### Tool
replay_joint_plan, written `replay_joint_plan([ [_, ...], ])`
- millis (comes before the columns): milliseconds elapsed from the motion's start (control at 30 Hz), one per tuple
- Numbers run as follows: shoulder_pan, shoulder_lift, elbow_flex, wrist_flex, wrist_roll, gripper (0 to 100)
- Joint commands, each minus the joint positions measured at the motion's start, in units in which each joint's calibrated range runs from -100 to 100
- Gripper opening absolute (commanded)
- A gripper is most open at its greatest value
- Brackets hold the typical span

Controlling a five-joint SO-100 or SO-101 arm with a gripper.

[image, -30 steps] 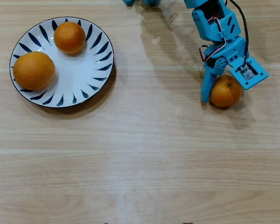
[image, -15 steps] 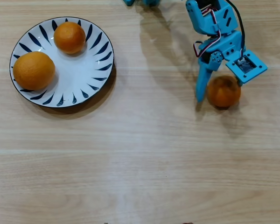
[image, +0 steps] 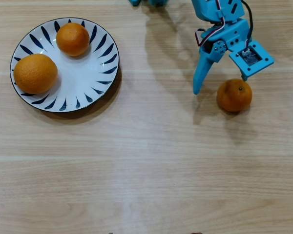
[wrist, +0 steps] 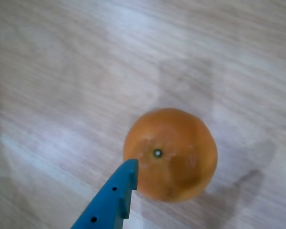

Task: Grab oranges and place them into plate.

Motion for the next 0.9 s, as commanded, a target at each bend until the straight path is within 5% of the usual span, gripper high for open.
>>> replay_joint_plan([
  [0, -1.9, 4.7, -3.6, -0.1, -1.5, 47],
  [867, -8.4, 25.2, -18.4, -0.1, -5.4, 47],
])
